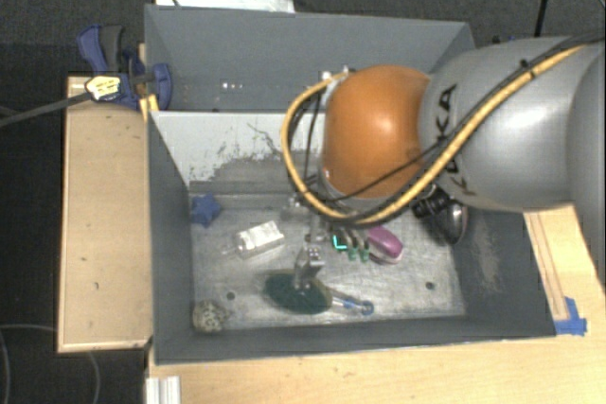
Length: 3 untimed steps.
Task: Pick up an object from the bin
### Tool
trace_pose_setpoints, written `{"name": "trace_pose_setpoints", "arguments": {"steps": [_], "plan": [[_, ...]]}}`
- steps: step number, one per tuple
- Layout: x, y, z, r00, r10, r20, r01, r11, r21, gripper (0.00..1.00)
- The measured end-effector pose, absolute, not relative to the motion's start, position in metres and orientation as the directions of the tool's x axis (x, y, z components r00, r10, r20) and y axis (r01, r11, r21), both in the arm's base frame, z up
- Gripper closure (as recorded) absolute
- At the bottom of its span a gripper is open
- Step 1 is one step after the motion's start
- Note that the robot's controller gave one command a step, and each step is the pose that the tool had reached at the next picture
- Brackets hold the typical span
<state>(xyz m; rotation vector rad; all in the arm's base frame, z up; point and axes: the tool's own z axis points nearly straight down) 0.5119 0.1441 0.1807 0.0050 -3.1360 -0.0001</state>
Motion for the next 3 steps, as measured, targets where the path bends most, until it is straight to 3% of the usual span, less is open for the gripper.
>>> {"name": "trace_pose_setpoints", "arguments": {"steps": [1,2,3], "plan": [[0.578,0.139,0.07,-0.982,-0.19,-0.01,-0.19,0.982,0.002,0.0],[0.579,0.141,0.074,-0.983,-0.185,-0.014,-0.185,0.983,0.003,1.0],[0.583,0.186,0.25,-0.967,-0.253,-0.012,-0.253,0.967,0.001,1.0]]}}
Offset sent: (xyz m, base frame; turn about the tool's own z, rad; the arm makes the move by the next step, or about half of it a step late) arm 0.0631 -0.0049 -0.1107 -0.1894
